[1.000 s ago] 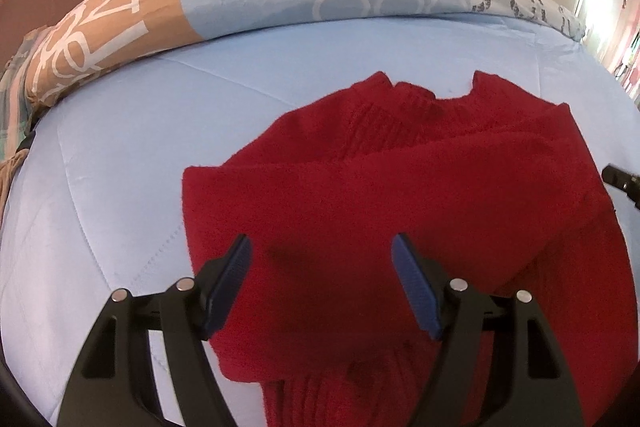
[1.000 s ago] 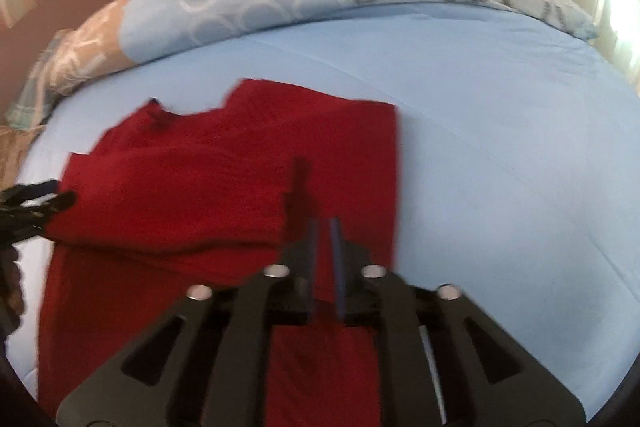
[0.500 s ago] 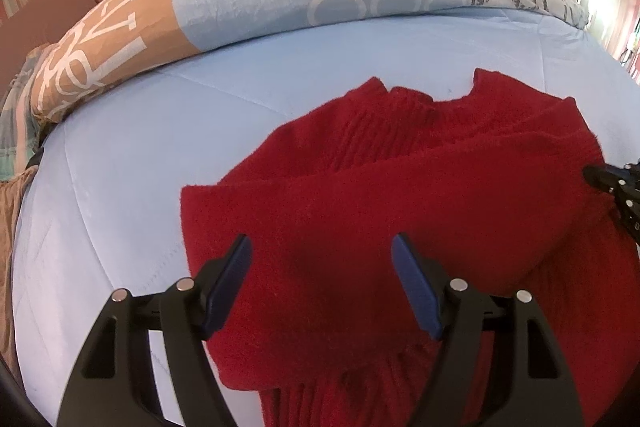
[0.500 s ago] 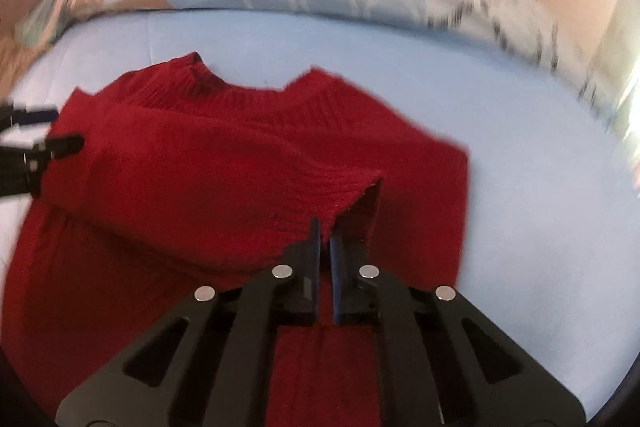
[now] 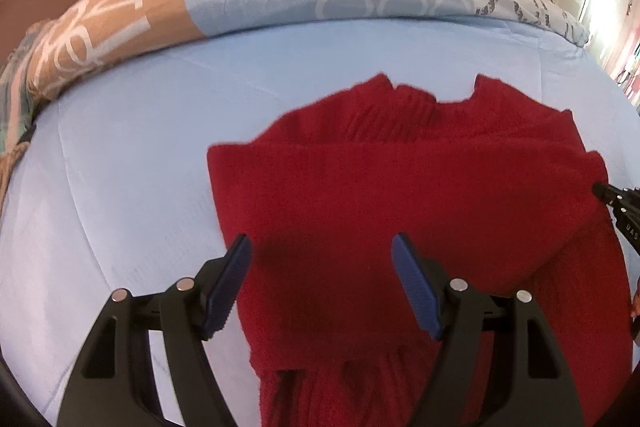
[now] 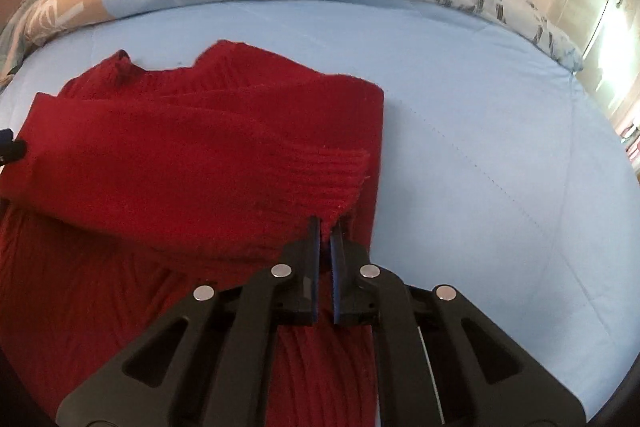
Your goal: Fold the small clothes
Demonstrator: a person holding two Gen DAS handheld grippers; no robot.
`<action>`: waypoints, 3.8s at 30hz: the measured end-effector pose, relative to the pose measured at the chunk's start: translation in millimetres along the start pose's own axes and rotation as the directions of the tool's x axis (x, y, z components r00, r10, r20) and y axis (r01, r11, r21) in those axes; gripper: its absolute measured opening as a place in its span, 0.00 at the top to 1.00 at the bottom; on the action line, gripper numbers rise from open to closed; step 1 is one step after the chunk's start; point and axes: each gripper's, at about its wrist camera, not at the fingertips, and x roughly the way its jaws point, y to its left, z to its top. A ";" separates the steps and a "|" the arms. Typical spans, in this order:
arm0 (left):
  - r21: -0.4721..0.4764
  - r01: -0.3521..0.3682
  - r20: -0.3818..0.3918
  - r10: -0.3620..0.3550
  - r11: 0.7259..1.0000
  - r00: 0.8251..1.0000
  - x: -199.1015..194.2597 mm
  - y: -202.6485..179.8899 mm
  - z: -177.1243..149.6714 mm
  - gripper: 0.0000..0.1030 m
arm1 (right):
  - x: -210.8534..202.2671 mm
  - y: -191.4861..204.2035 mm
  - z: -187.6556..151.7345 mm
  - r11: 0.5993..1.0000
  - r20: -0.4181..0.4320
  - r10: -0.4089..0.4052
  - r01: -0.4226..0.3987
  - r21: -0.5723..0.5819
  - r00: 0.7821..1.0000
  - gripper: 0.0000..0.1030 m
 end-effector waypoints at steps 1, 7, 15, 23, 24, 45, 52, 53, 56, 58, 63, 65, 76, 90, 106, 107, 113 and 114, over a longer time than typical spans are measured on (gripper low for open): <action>0.008 -0.004 -0.007 0.004 1.000 1.000 2.4 -0.7 -2.4 0.29 | -2.4 -1.2 1.0 1.000 0.001 0.002 -0.002 0.007 1.000 0.87; 0.032 -0.012 0.003 0.012 0.999 1.000 -12.1 -7.2 -8.5 0.25 | -37.5 5.7 7.7 1.000 0.065 0.000 -0.001 0.008 0.998 0.61; 0.003 -0.012 -0.066 0.012 1.000 0.998 0.3 -5.3 -30.6 0.18 | -6.4 26.2 0.7 0.997 -0.033 0.065 -0.066 -0.032 0.997 0.43; -0.093 0.019 -0.111 -0.029 0.995 0.993 15.2 9.7 -36.0 0.07 | -1.4 17.9 -3.3 0.996 -0.038 0.085 -0.085 -0.002 0.996 0.36; -0.100 0.018 -0.111 -0.029 0.995 0.993 14.8 9.8 -36.5 0.07 | -1.0 18.5 -3.2 0.996 -0.040 0.085 -0.085 -0.002 0.996 0.35; -0.074 0.091 -0.078 -0.097 0.993 0.992 -71.3 -28.4 -116.8 0.06 | -107.1 27.6 -95.4 0.990 0.039 0.107 -0.103 -0.092 0.993 0.20; -0.077 0.079 -0.107 -0.087 0.994 0.990 -85.2 -38.5 -145.5 0.04 | -124.7 28.1 -125.2 0.990 0.008 0.120 -0.119 -0.071 0.993 0.20; -0.073 0.081 -0.101 -0.088 0.994 0.991 -89.9 -40.0 -148.4 0.04 | -130.5 26.5 -128.3 0.991 0.013 0.117 -0.116 -0.069 0.993 0.20; -0.030 0.069 -0.083 -0.071 0.997 0.994 -106.0 -47.1 -158.2 0.04 | -145.3 18.3 -138.1 0.992 0.001 0.119 -0.119 -0.048 0.993 0.20; -0.014 0.069 -0.090 -0.069 0.998 0.994 -111.1 -48.9 -167.8 0.04 | -154.8 16.0 -144.5 0.991 -0.006 0.119 -0.119 -0.057 0.993 0.20; -0.076 0.106 -0.133 -0.115 0.992 0.984 -122.6 -44.4 -193.8 0.04 | -174.0 22.0 -156.0 0.987 -0.004 0.145 -0.145 -0.066 0.989 0.20; -0.102 0.085 -0.162 -0.101 0.991 0.982 -127.0 -44.3 -206.5 0.04 | -178.4 27.9 -162.4 0.987 -0.004 0.143 -0.142 -0.071 0.990 0.20; -0.078 -0.031 -0.204 0.015 0.996 0.979 -145.2 -52.6 -237.1 0.04 | -194.5 41.1 -192.7 0.997 -0.040 0.063 -0.065 -0.052 0.997 0.12; -0.259 0.130 -0.127 -0.167 0.957 0.978 -174.7 -24.3 -275.5 0.04 | -206.4 38.0 -206.3 0.996 -0.055 0.064 -0.067 -0.058 0.996 0.12; -0.252 0.175 -0.203 -0.229 0.952 0.952 -171.0 -28.6 -291.4 0.81 | -208.4 47.7 -204.5 0.992 -0.044 0.069 -0.074 -0.101 0.997 0.12; -0.245 0.179 -0.205 -0.231 0.953 0.951 -170.7 -28.6 -290.5 0.82 | -209.1 46.9 -205.2 0.992 -0.044 0.068 -0.073 -0.103 0.997 0.12; -0.160 0.176 -0.196 -0.206 0.971 0.959 -177.2 -36.4 -283.6 0.90 | -211.0 41.2 -214.9 0.993 -0.075 0.074 -0.080 -0.082 0.994 0.12; -0.146 0.174 -0.197 -0.201 0.974 0.959 -177.4 -37.7 -283.9 0.90 | -211.1 40.3 -218.3 0.994 -0.086 0.072 -0.079 -0.078 0.994 0.12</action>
